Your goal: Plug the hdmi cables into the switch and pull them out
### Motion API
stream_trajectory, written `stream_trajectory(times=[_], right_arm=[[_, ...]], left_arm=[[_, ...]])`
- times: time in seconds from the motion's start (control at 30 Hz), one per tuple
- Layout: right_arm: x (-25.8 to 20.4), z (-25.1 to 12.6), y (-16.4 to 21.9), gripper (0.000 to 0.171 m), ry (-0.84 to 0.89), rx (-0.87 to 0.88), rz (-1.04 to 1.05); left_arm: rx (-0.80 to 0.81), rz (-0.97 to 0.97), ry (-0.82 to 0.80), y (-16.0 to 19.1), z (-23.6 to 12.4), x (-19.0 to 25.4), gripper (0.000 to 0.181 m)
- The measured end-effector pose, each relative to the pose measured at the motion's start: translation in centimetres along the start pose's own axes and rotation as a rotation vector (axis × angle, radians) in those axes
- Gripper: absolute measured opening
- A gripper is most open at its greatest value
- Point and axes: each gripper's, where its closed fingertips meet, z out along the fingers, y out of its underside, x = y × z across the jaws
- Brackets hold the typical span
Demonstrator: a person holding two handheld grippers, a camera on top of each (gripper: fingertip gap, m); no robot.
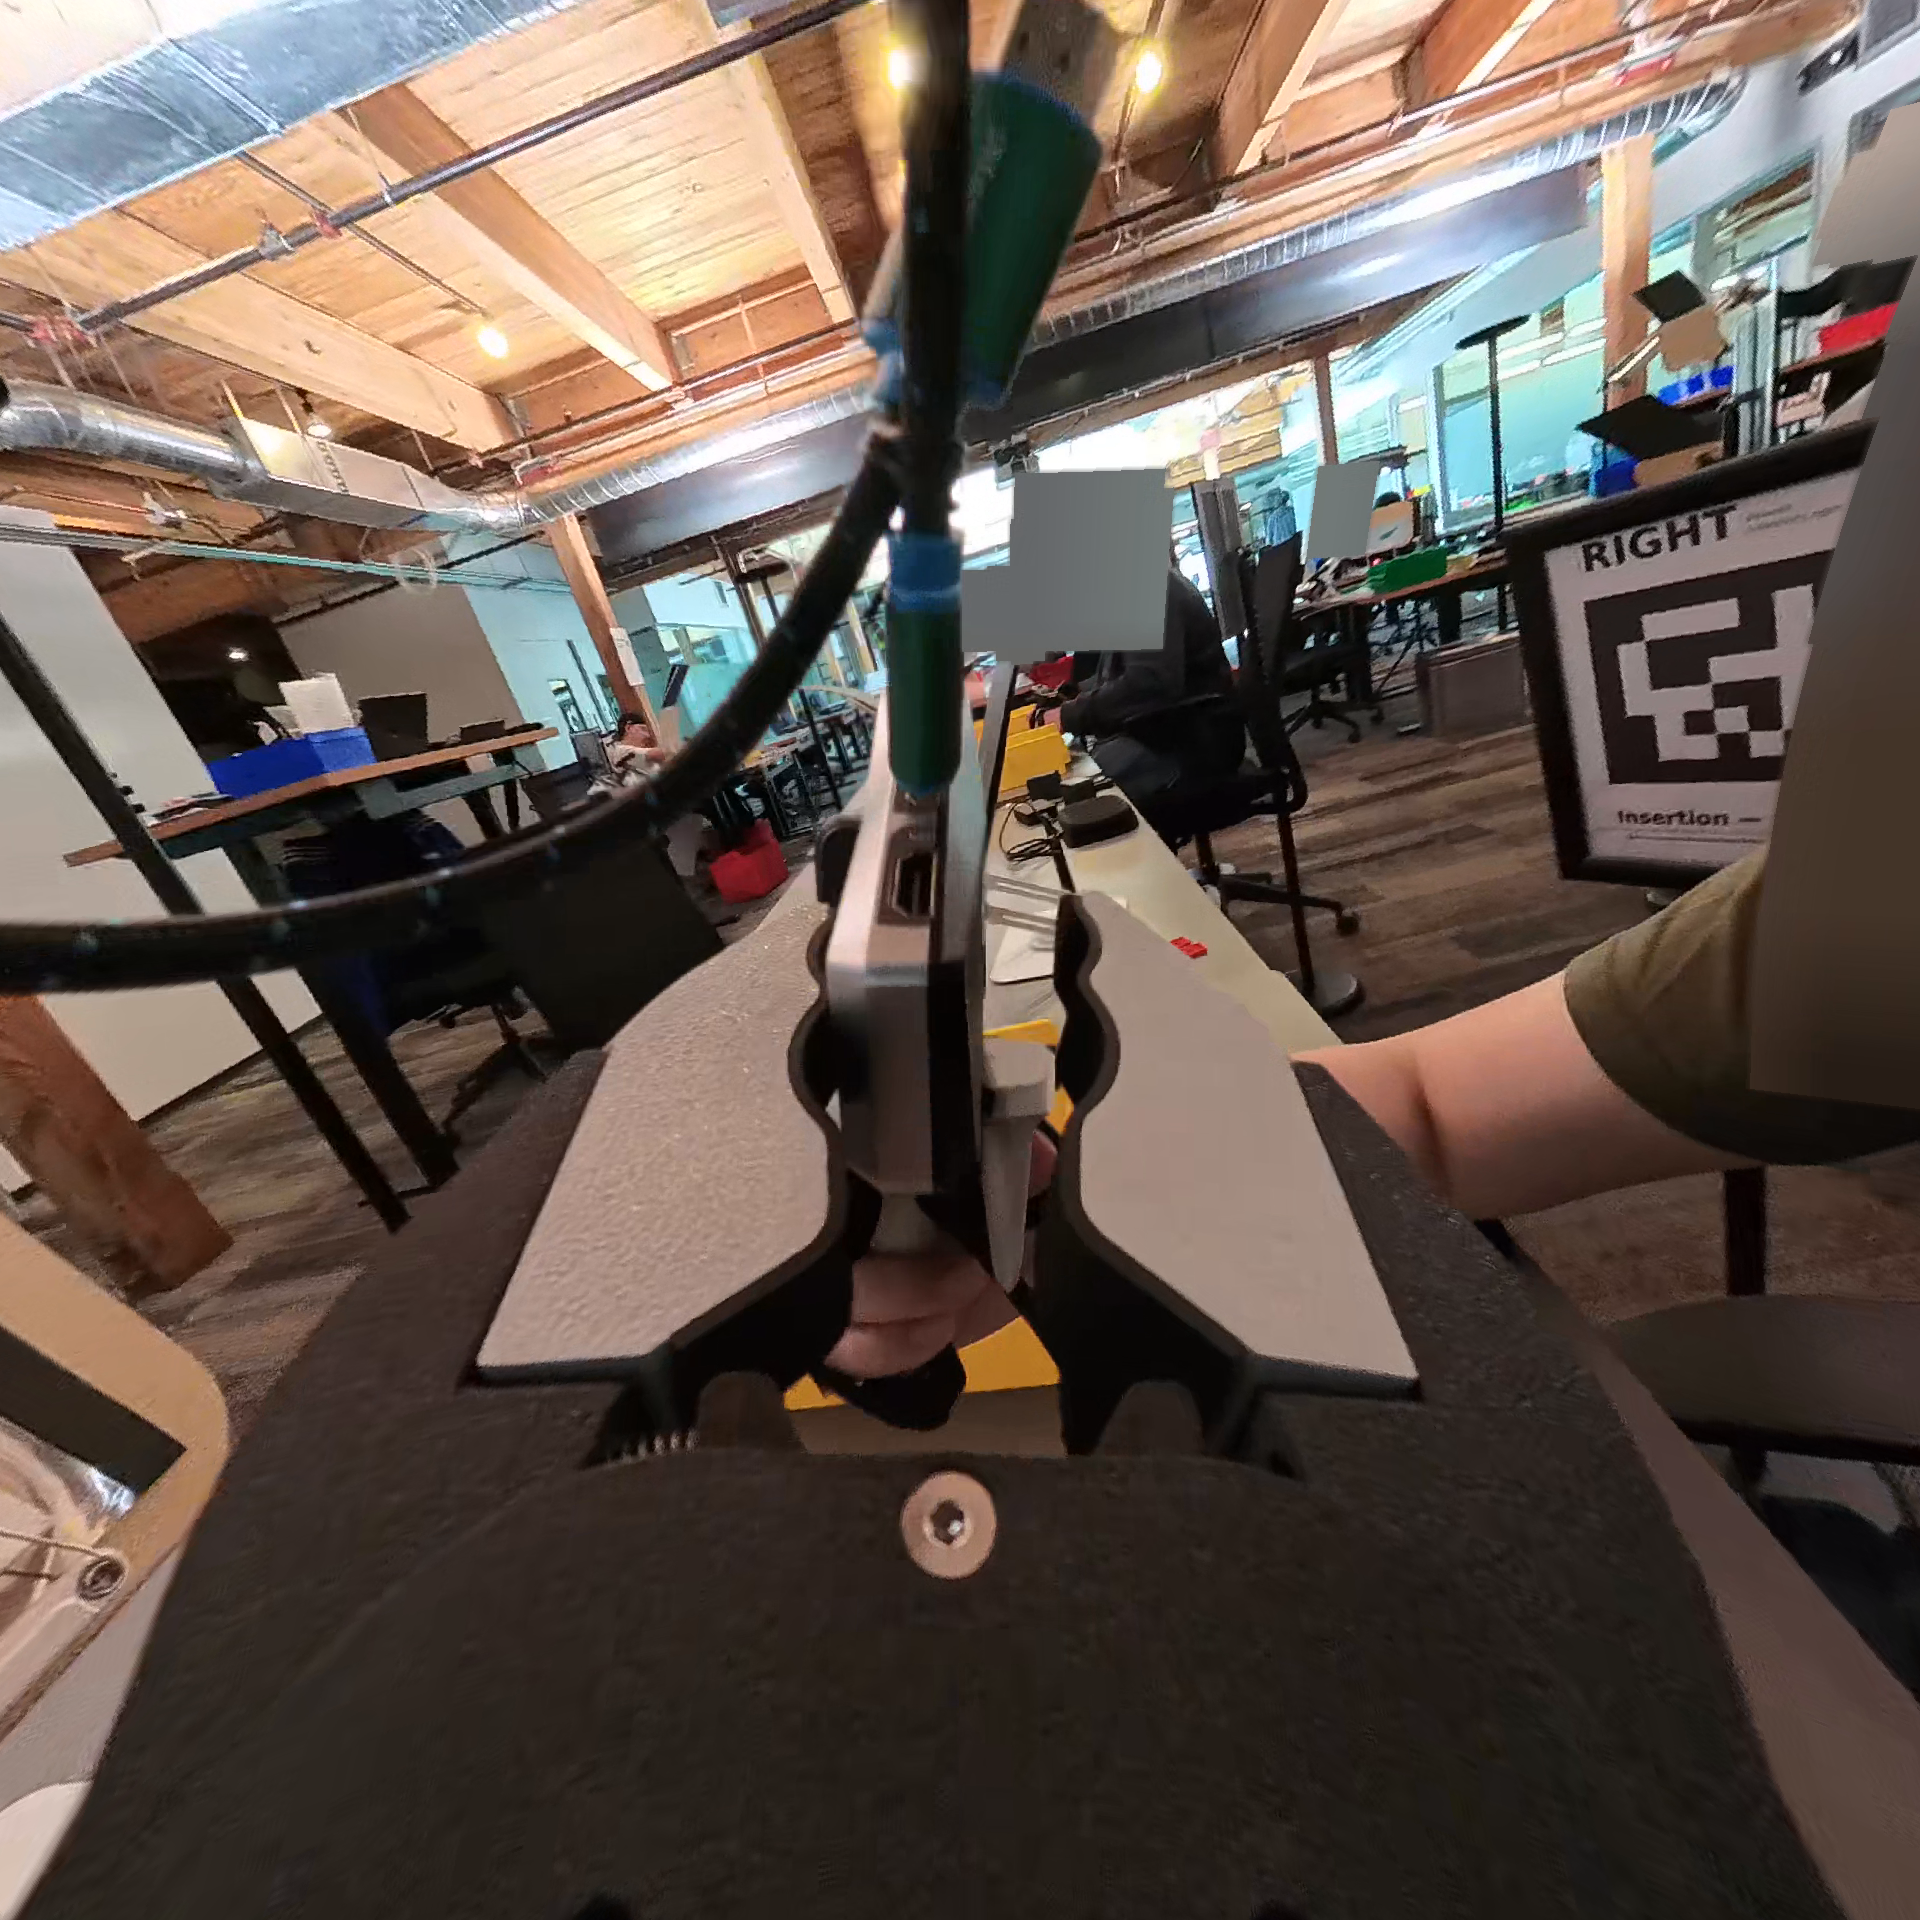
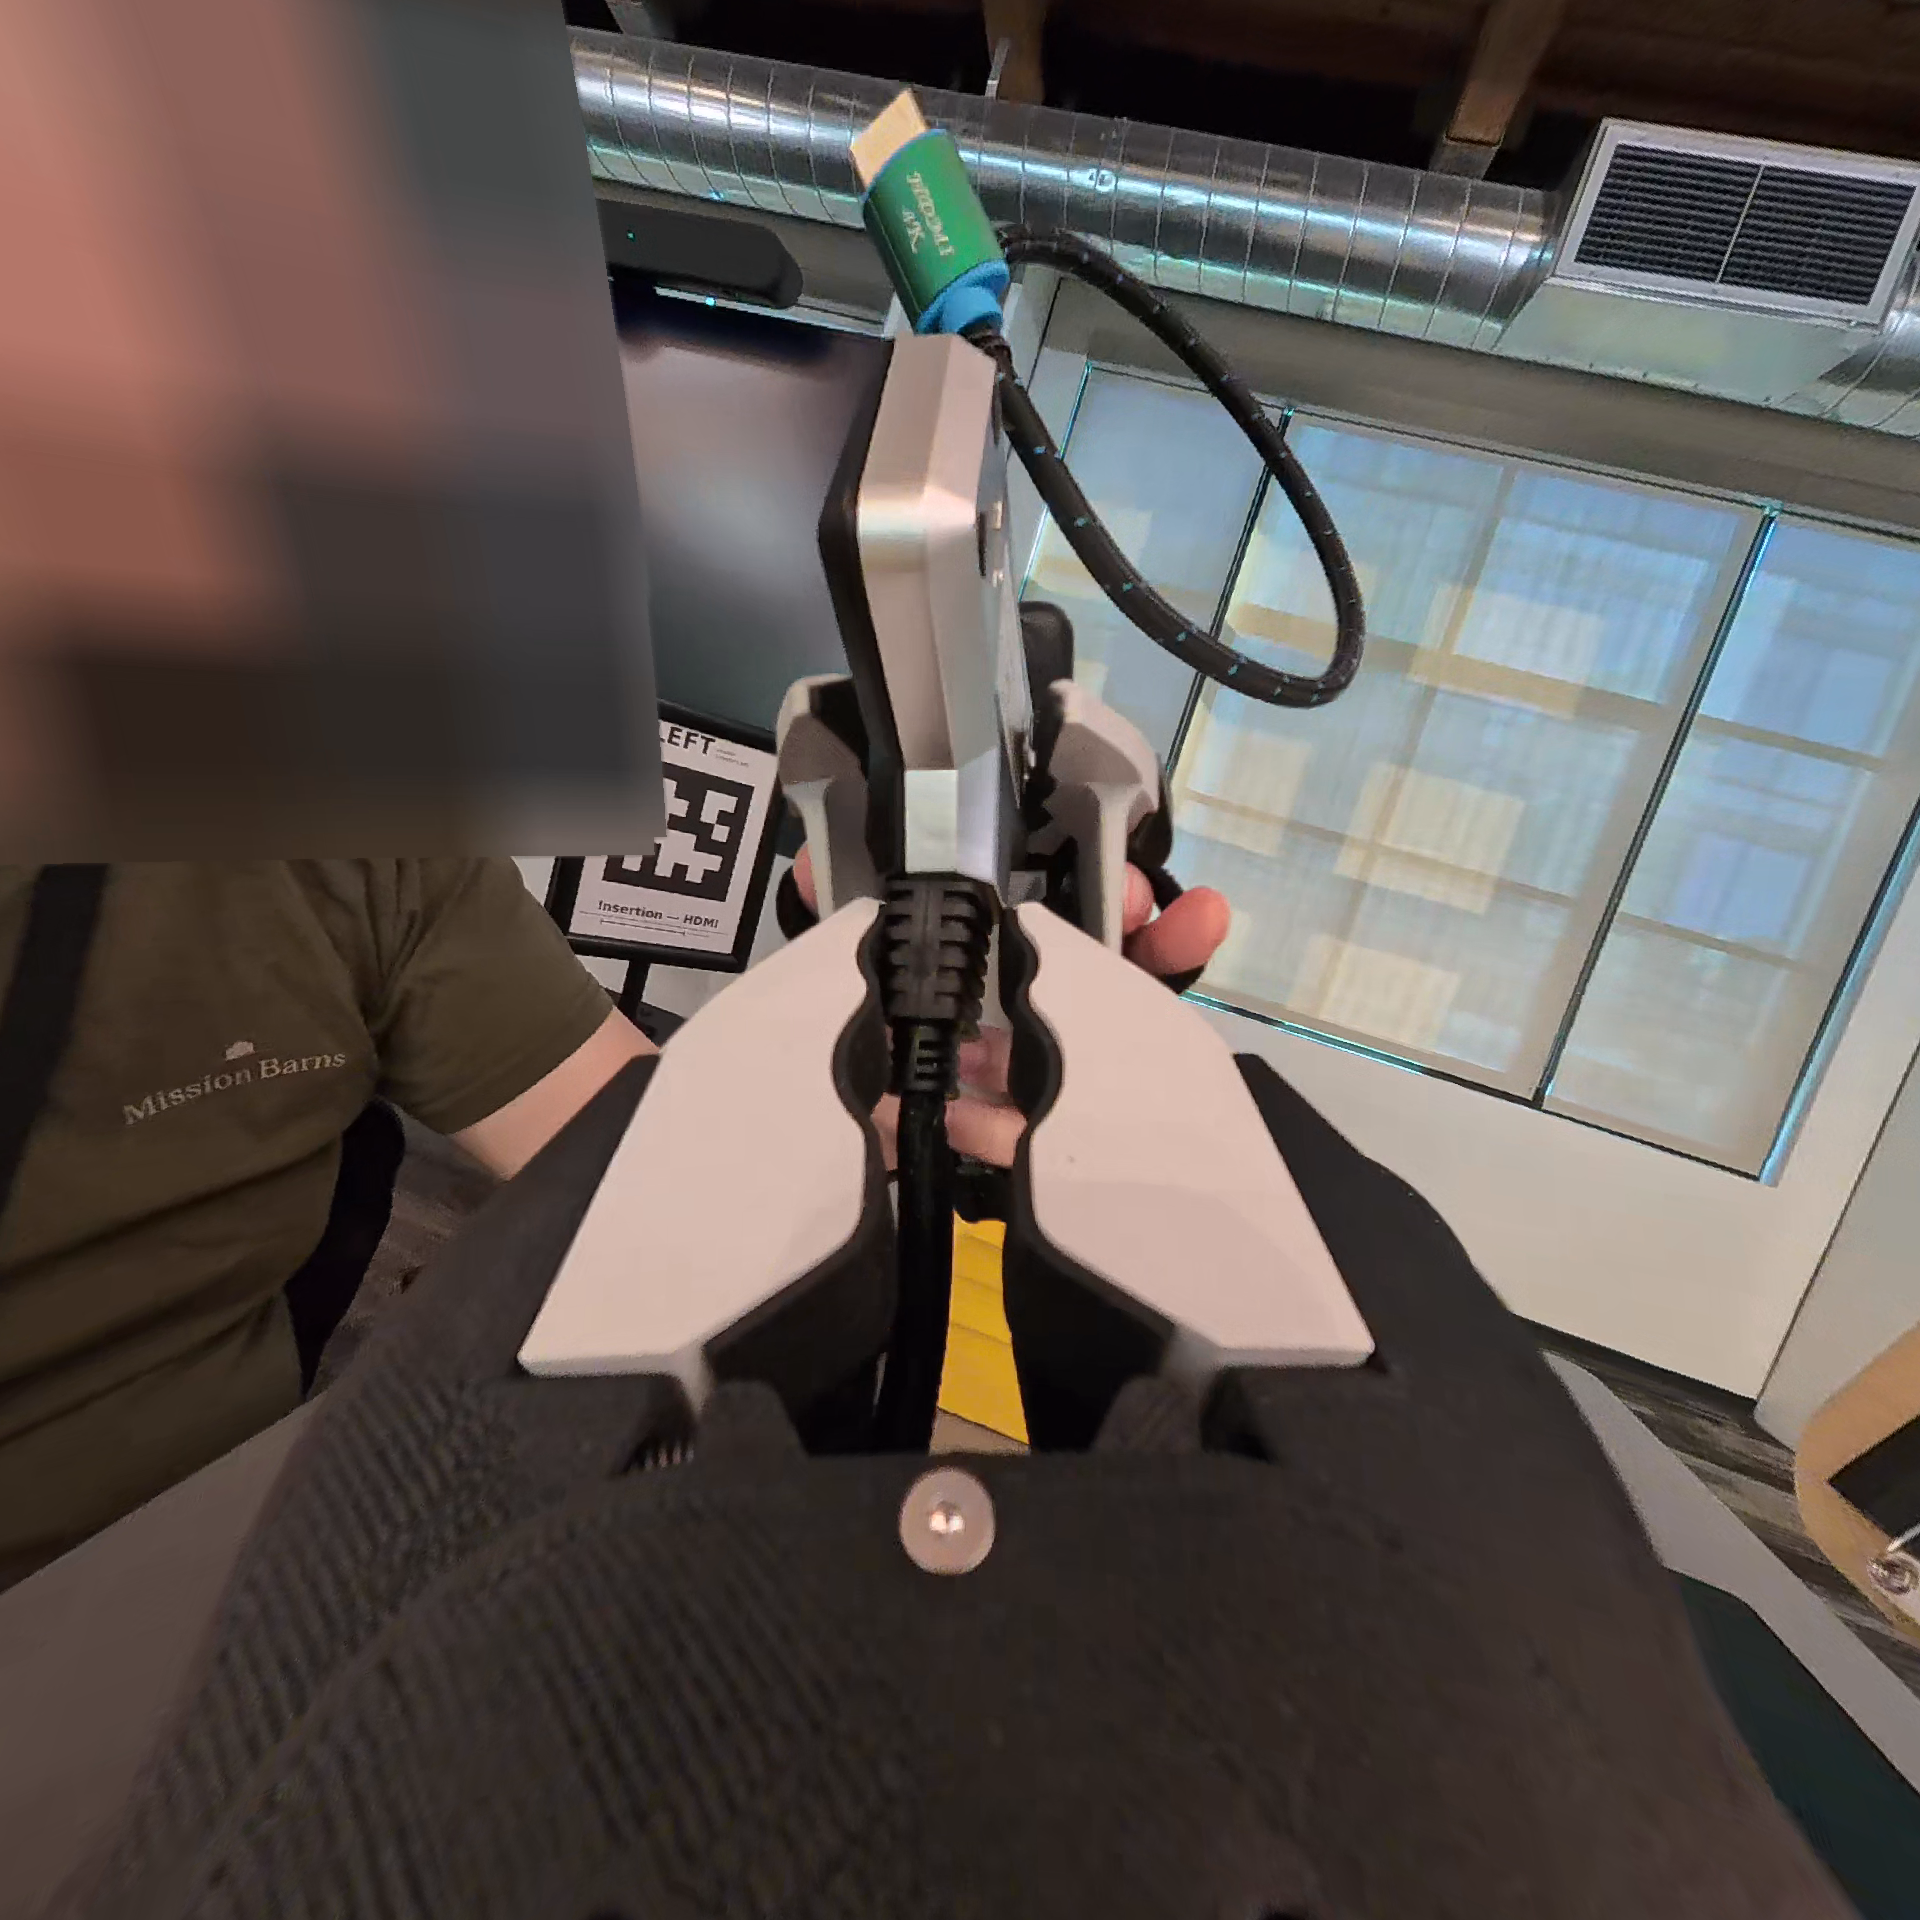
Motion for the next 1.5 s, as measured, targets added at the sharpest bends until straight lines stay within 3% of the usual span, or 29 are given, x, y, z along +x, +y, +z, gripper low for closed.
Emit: stream_trajectory(times=[0.13,0.27,0.37,0.53,0.77,0.97,1.1,1.33,1.5], right_arm=[[-0.5,0.6,0.8,0.019,-0.014,-0.005,-0.034],[0.0,0.6,1.4,0.019,0.022,-0.018,-0.024],[2.1,-0.2,1.2,0.041,0.171,-0.023,-0.075],[4.3,-1.5,1.9,0.048,0.32,-0.219,-0.288],[4.7,-0.8,0.3,0.046,0.419,-0.419,-0.449],[5.1,-1.3,-1.2,0.038,0.589,-0.611,-0.277],[5.0,-1.2,-2.7,0.045,0.74,-0.664,-0.244],[6.4,-2.2,0.3,0.058,0.899,-0.773,-0.197],[7.3,-3.2,2.0,0.058,0.877,-0.832,-0.224]], left_arm=[[-0.007,0.056,-0.011,0.3,-0.1,0.3,0.025],[-0.05,0.102,-0.052,0.6,-0.3,-0.1,0.022],[-0.066,0.15,-0.093,0.2,-0.8,-0.6,0.022],[-0.127,0.211,-0.171,-0.3,-2.1,-1.8,0.022],[-0.395,0.446,-0.42,1.9,-4.9,-6.2,0.022],[-0.669,0.734,-0.6,4.5,-6.7,-9.2,0.022],[-0.787,0.853,-0.671,5.8,-7.4,-10.5,0.022],[-0.918,0.936,-0.746,7.5,-7.9,-11.5,0.022],[-0.932,0.988,-0.705,8.5,-6.7,-10.8,0.021]])
